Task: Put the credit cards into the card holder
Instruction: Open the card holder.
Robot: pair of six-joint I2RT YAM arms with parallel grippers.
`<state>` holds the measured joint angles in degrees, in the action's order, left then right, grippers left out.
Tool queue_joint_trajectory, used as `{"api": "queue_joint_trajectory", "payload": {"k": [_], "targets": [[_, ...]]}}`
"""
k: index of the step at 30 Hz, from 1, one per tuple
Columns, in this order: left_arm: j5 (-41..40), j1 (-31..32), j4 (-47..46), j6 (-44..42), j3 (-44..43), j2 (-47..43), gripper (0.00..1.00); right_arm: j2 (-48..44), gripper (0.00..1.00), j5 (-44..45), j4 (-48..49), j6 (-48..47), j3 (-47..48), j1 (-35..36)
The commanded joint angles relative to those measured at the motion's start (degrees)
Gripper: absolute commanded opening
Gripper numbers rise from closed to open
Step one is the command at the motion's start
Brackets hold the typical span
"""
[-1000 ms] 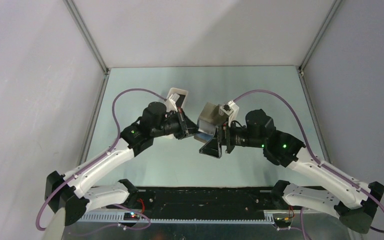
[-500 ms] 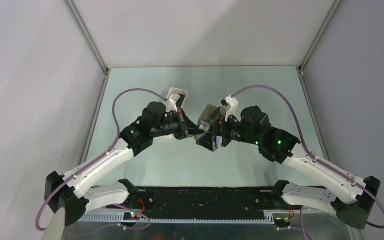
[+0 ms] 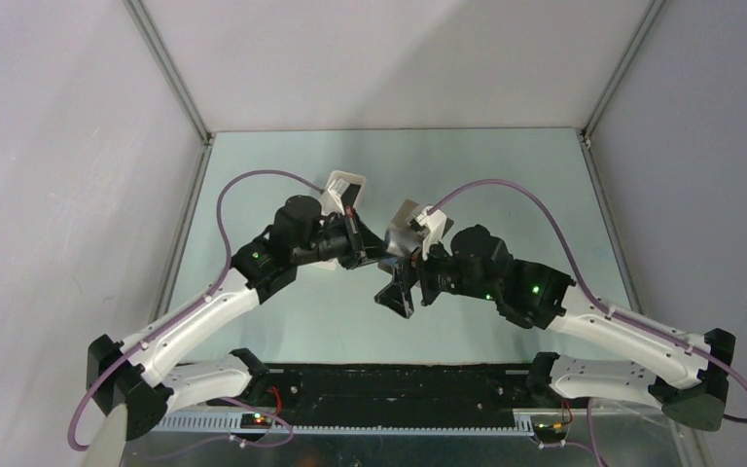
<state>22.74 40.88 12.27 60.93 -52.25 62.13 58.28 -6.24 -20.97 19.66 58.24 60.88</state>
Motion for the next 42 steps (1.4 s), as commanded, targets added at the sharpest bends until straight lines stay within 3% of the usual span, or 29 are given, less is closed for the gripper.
{"api": "queue_joint_trajectory", "payload": {"k": [1,4,13,24,32,36,42], "targets": [[2.31,-0.22,-1.69,0.53,-3.01,-1.98,0.0,0.22,0.93,10.21,-0.57,-1.66,2.46,0.5],[3.99,-0.22,-1.7,0.05,-2.76,-2.07,0.0,-0.71,0.95,11.35,0.23,-1.63,2.43,-1.66],[6.17,-0.25,-1.72,-1.0,-0.99,-2.41,0.0,-1.83,0.95,-3.99,2.99,-2.21,2.47,-10.29],[7.26,-0.24,-1.67,-1.35,-0.3,-2.9,0.0,-1.77,0.97,2.13,3.43,-2.87,2.48,-11.28],[7.76,-0.15,-1.7,-1.59,1.28,-3.86,0.0,-1.19,0.96,-0.17,3.49,-3.57,2.45,-14.15],[8.97,-0.11,-1.65,-3.09,-0.07,-4.09,0.0,0.76,0.96,-4.75,4.12,-4.03,2.15,-16.03],[10.9,-0.18,-1.68,-5.47,-1.56,-5.23,0.0,1.13,0.95,-18.71,7.83,-3.01,0.08,-20.68]]}}
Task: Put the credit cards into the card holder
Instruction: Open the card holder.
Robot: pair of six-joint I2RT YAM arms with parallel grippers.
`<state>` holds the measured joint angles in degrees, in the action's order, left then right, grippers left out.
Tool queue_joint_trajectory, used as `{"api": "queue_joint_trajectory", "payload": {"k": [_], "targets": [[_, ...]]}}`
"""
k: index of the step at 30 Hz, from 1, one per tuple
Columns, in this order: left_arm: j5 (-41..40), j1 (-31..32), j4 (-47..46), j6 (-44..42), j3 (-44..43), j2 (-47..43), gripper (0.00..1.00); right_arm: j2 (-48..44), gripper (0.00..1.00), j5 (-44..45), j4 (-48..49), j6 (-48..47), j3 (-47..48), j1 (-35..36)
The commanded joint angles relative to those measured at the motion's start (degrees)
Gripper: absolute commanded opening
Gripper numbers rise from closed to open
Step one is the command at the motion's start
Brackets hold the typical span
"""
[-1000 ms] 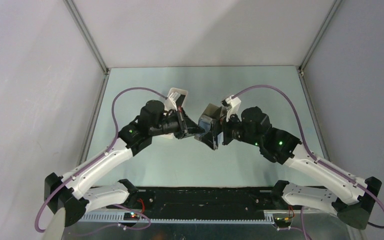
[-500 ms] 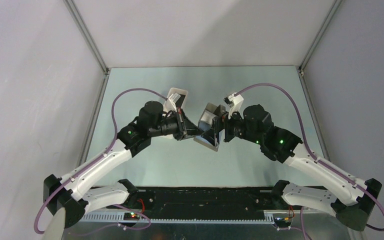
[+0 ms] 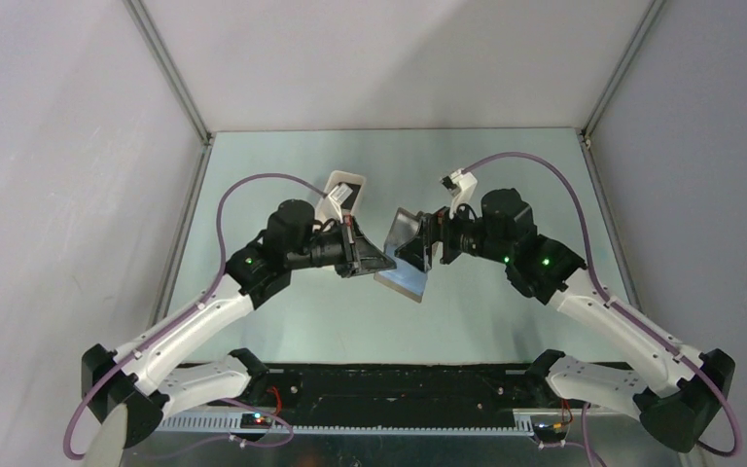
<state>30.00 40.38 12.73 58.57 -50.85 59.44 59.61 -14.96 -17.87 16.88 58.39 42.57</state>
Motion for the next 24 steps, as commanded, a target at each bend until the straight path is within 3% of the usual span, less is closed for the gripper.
{"api": "queue_joint_trajectory", "payload": {"k": [1,12,19,24], "targets": [[3.7,0.38,-2.17,-3.33,-2.99,-3.01,0.0,-0.27,0.95,-13.16,5.0,-0.3,-0.14,-2.73],[5.88,0.37,-2.27,-7.33,-5.28,-4.94,0.0,0.19,0.96,-30.72,6.68,1.51,-2.74,-7.72],[8.18,0.8,-3.8,-8.47,-6.74,-5.56,0.0,0.6,0.98,-30.58,6.46,1.33,-3.35,-8.03],[11.97,1.17,-10.05,-5.3,-4.62,-4.77,0.0,0.49,0.99,-29.94,8.37,1.77,-3.38,-8.05]]}}
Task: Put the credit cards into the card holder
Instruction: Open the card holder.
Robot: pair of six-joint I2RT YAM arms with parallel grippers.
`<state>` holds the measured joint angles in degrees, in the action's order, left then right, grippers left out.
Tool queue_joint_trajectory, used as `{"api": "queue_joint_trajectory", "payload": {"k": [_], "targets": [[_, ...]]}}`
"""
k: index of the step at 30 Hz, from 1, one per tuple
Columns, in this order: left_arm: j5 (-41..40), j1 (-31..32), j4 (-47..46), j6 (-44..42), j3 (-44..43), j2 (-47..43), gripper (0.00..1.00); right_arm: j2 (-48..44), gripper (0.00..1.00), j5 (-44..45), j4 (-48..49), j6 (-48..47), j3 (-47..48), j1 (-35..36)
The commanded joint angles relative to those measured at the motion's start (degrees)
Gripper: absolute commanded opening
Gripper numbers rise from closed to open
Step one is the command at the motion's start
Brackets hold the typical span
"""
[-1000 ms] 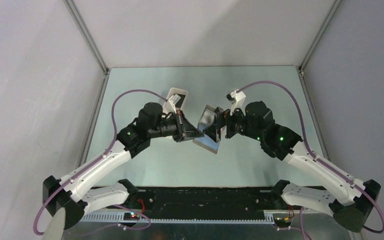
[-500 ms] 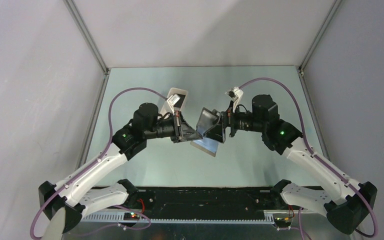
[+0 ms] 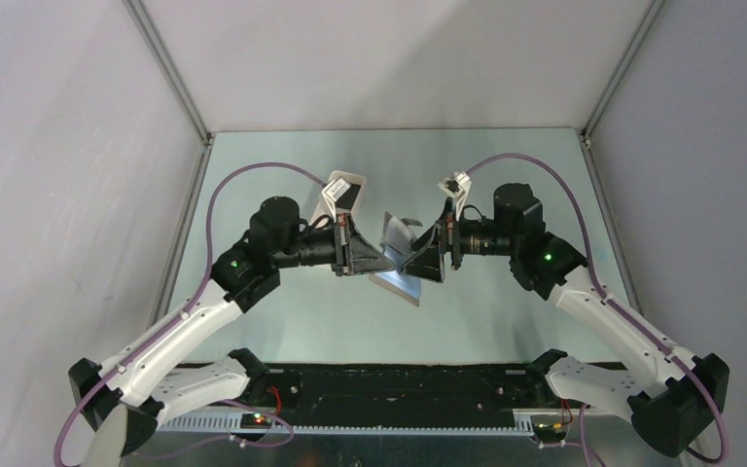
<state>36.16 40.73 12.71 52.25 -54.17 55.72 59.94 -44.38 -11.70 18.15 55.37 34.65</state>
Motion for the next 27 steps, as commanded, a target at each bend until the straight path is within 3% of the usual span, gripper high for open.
{"api": "queue_joint_trajectory", "payload": {"k": [1,8,27], "targets": [[5.96,0.9,-10.18,1.1,-0.91,-0.7,0.0,0.08,0.99,-0.02,2.63,0.55,-0.38,-0.12],[7.61,1.06,-10.42,0.3,0.11,-0.01,0.0,-0.27,0.99,1.07,2.45,-0.79,-0.39,-1.56],[8.78,1.11,-13.82,-2.92,-1.46,-1.99,0.0,2.4,1.0,-22.83,12.0,6.32,-0.38,-0.54]]}}
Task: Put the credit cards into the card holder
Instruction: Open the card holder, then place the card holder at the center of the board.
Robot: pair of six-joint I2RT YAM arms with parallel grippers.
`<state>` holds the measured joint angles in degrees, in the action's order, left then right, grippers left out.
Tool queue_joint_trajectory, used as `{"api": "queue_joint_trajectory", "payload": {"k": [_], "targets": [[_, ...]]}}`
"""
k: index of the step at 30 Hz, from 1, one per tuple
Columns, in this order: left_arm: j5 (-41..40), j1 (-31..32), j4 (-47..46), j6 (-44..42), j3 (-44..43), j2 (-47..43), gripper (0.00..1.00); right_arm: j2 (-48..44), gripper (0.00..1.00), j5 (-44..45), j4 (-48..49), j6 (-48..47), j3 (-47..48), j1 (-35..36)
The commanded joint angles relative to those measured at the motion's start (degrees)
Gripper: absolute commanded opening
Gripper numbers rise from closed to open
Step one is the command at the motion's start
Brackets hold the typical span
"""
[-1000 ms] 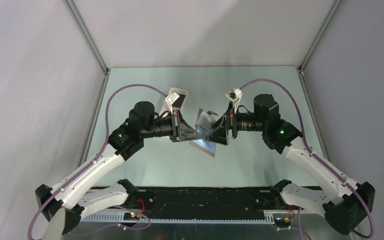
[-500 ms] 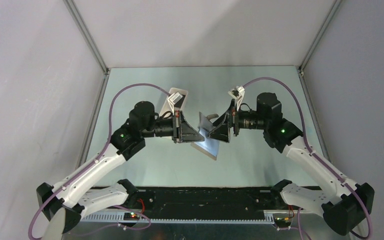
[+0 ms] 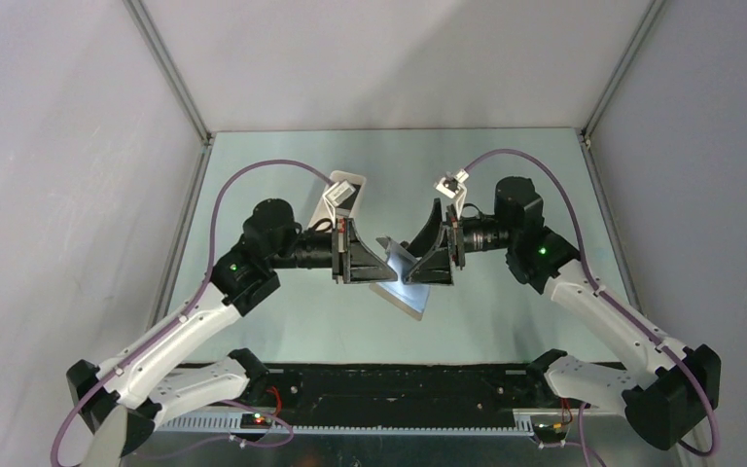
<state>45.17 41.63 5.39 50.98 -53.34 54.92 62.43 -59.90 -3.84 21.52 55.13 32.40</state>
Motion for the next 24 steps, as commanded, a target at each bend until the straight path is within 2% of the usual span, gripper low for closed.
{"api": "queue_joint_trajectory", "payload": {"k": [1,5,7,10,11,12,13,14,15,17,21,23,24], "targets": [[-1.06,0.25,-6.72,-1.58,-2.29,-1.16,0.0,-0.11,0.99,-7.84,4.88,3.11,-0.13,2.43],[-2.79,0.23,-6.88,-1.26,-2.33,-0.62,0.0,-0.25,0.98,-7.4,4.21,3.12,-0.19,4.13],[-2.58,0.21,-6.88,-1.24,-2.17,-0.11,0.0,-0.09,0.93,-7.38,4.24,3.71,-0.12,4.35],[-2.92,0.25,-6.85,-1.43,-1.15,0.24,0.0,0.35,0.67,-8.32,5.82,5.35,-0.11,4.08],[-3.04,0.23,-6.78,-1.61,-0.88,0.16,0.0,0.72,0.48,-8.49,6.01,6.09,-0.11,3.9],[-3.13,0.21,-6.5,-1.73,-0.47,0.13,0.0,0.87,0.4,-8.61,6.03,6.31,-0.16,3.44],[-3.18,0.21,-6.3,-2.11,-0.33,0.11,0.0,1.14,0.25,-8.49,5.59,6.49,-0.13,3.23],[-3.36,0.17,-5.88,-2.37,0.02,0.11,0.0,1.26,0.18,-8.35,5.37,6.42,-0.12,2.78],[-3.71,0.19,-5.02,-3.06,0.1,-0.01,0.0,1.28,0.04,-7.55,4.7,6.25,-0.12,2.59],[-4.36,0.14,-2.84,-4.29,0.22,0.01,0.0,1.1,0.0,-6.21,4.18,5.39,-0.11,2.22],[-6.48,0.03,0.05,-6.39,0.25,0.56,0.0,0.54,0.0,-1.8,0.7,2.78,-0.14,2.01],[-8.45,-1.1,1.82,-6.76,0.21,0.82,0.28,1.03,0.0,2.74,-1.02,2.62,-0.13,1.29],[-9.49,-1.59,2.44,-7.03,0.19,0.35,0.51,1.84,0.0,4.29,-1.62,3.02,-0.14,1.05]]}}
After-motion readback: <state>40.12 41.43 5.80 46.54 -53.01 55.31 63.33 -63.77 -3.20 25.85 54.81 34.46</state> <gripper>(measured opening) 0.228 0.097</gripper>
